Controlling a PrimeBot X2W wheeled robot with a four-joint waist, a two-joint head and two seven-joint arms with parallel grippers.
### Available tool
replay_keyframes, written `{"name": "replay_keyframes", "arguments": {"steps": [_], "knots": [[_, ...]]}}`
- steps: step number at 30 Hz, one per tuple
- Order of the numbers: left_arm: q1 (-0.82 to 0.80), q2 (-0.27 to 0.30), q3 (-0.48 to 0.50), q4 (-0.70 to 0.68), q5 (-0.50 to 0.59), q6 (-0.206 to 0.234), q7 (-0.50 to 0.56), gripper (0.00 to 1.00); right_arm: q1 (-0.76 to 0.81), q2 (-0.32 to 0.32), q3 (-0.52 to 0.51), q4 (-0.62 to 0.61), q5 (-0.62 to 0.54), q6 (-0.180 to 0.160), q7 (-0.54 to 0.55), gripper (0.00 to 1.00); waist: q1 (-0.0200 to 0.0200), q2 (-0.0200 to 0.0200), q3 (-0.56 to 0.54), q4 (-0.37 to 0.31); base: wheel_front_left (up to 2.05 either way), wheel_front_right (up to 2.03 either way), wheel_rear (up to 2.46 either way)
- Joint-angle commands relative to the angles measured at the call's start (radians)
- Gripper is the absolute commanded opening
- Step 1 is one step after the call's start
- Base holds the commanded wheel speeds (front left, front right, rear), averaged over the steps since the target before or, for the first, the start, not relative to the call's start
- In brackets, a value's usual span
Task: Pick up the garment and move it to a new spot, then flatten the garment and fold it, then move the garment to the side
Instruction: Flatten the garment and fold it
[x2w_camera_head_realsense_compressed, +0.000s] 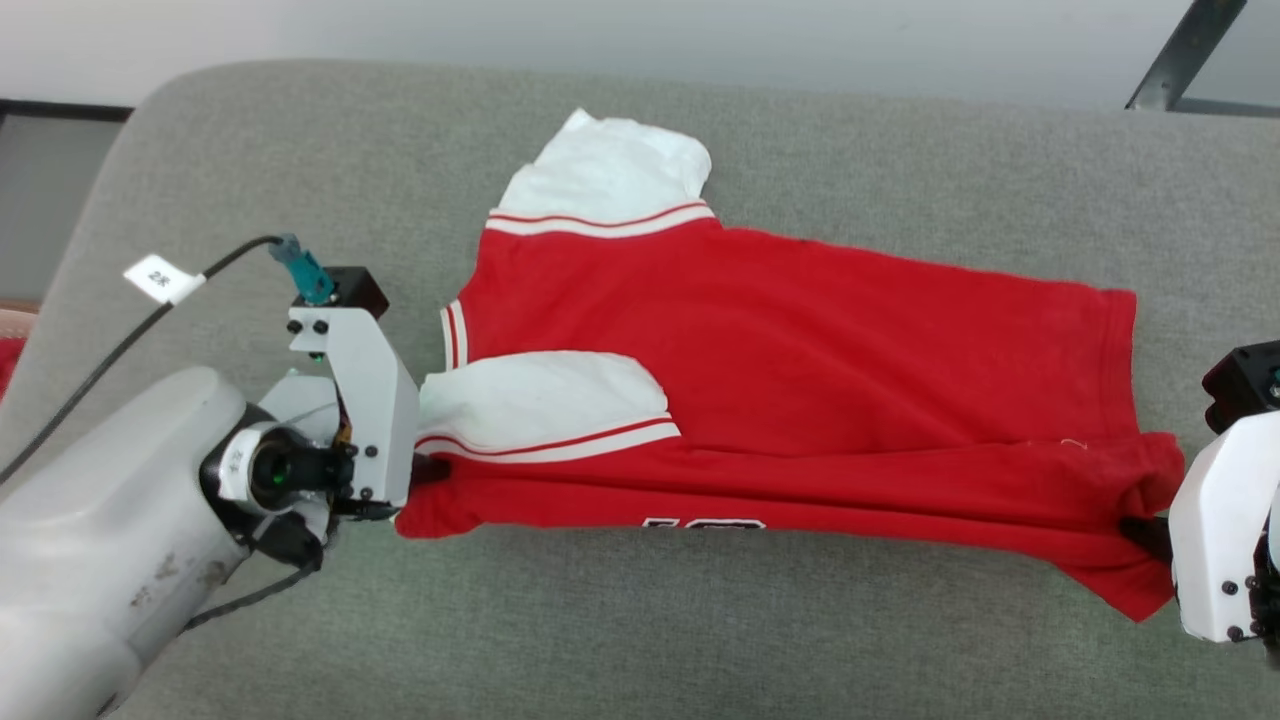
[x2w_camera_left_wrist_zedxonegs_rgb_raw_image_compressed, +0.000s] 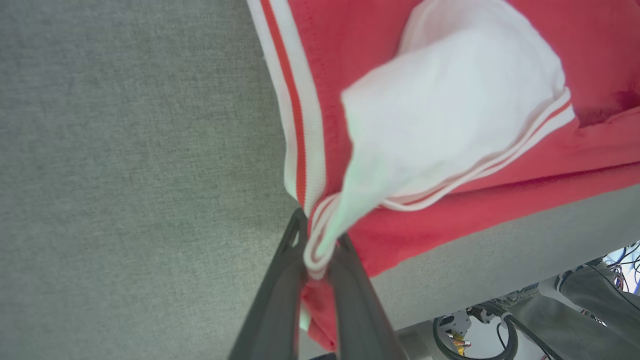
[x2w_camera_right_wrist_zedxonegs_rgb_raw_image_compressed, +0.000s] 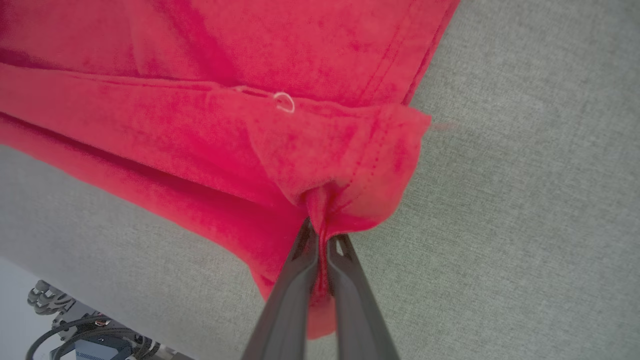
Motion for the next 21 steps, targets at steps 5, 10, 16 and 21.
{"name": "replay_keyframes", "arguments": {"steps": [5, 10, 16, 21], "knots": [[0.026, 0.045, -0.005, -0.066, -0.008, 0.048, 0.033, 0.13, 0.038, -0.010, -0.020, -0.044, 0.014, 0.000, 0.040, 0.00, 0.0000, 0.0000, -0.034, 0.013, 0.00, 0.00, 0.00], [0.053, 0.074, -0.014, -0.139, -0.015, 0.089, 0.049, 0.15, 0.075, -0.011, -0.021, -0.072, 0.024, 0.000, 0.067, 0.00, 0.0000, 0.0000, -0.040, 0.017, 0.00, 0.00, 0.00], [0.087, 0.077, -0.019, -0.177, -0.022, 0.111, 0.041, 0.29, 0.102, 0.002, -0.012, -0.082, 0.023, 0.000, 0.067, 0.00, 0.0000, 0.0000, -0.038, 0.012, 0.00, 0.00, 0.00], [0.096, 0.077, -0.024, -0.179, -0.015, 0.119, 0.039, 1.00, 0.102, 0.005, -0.004, -0.085, 0.019, 0.000, 0.053, 0.62, 0.0000, 0.0000, -0.037, 0.004, 0.00, 0.00, 0.00]]}}
